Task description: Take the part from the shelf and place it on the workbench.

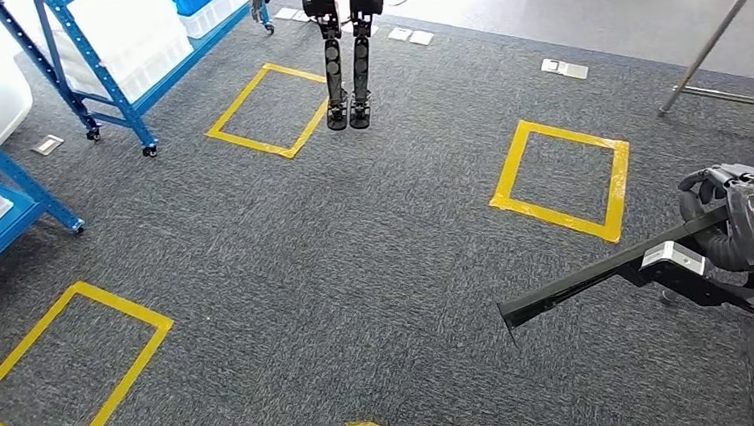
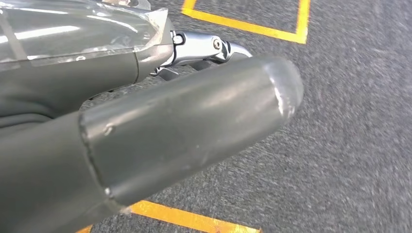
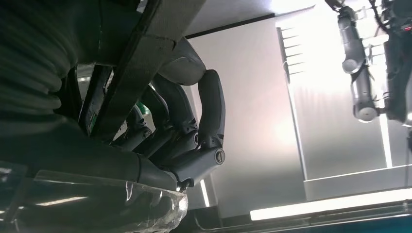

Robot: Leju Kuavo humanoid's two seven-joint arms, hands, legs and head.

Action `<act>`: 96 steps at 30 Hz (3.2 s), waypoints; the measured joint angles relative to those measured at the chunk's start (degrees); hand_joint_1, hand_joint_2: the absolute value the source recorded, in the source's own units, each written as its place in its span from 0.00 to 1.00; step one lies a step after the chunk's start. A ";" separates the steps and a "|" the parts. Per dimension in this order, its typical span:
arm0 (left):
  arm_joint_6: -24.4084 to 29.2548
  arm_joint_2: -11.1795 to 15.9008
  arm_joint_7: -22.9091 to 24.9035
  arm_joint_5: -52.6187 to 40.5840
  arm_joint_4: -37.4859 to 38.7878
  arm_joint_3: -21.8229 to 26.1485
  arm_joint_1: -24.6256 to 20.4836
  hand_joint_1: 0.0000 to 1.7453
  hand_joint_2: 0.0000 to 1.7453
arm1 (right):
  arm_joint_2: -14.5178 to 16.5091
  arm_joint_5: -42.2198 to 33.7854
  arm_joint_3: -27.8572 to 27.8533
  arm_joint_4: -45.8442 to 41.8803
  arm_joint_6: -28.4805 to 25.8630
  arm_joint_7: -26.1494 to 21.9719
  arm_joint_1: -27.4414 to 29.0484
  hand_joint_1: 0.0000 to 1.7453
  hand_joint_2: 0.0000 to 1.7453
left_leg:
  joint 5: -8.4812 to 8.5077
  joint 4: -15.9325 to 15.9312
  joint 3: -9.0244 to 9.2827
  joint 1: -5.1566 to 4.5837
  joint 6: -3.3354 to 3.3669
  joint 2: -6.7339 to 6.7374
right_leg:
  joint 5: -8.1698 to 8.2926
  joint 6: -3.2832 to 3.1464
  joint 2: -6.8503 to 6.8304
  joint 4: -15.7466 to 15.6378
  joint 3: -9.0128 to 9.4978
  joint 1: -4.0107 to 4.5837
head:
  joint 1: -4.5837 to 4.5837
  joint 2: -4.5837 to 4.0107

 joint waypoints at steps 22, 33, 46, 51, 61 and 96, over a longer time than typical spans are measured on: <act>0.05 0.57 -0.23 1.15 -0.04 -0.35 -0.04 0.00 0.00 | -0.08 -0.48 0.62 0.01 0.46 -0.17 -1.29 0.87 1.00 | 7.30 -16.70 8.16 -1.03 1.03 7.60 | -0.38 2.99 -6.41 0.25 -0.11 -0.13 | 0.48 0.00; 0.08 0.31 -0.24 1.68 -0.02 -0.74 0.45 0.00 0.00 | -0.13 -0.51 1.37 -0.11 0.93 -0.13 -2.07 0.87 1.00 | 4.87 -7.55 3.29 0.74 0.02 -1.80 | -0.05 0.63 2.01 0.42 0.01 -0.59 | 0.11 0.00; 0.43 0.03 -0.27 2.23 -0.04 -0.83 0.55 0.00 0.00 | -0.33 -0.55 1.85 0.14 0.92 -0.15 -2.22 0.87 1.00 | 8.75 -15.87 6.05 -0.25 2.50 3.04 | -5.45 3.00 -2.48 15.98 -8.99 -0.17 | 0.64 0.00; 0.59 -0.06 -0.27 2.23 -0.04 -0.85 0.53 0.00 0.00 | -0.52 -0.58 1.74 0.13 0.86 -0.15 -2.32 0.87 1.00 | 8.16 -15.84 6.65 -0.81 1.59 6.51 | -0.91 2.65 -8.47 0.38 0.20 0.83 | 0.63 0.00; 0.67 -0.03 -0.29 2.38 -0.04 -0.90 0.58 0.00 0.00 | -0.35 -0.90 1.92 0.17 0.85 -0.15 -2.50 0.87 1.00 | 0.43 0.50 -0.74 0.07 -0.30 -0.02 | 0.04 -0.15 -0.57 0.18 -0.03 0.18 | 0.31 0.00; 1.38 -0.13 -0.25 3.23 -0.06 -2.32 0.12 0.00 0.00 | 0.07 1.21 1.71 0.48 -0.84 -0.13 -1.69 0.87 1.00 | 8.40 -13.75 4.96 -0.03 1.44 -0.06 | -0.38 0.16 -2.16 1.13 -0.21 1.02 | 0.31 0.00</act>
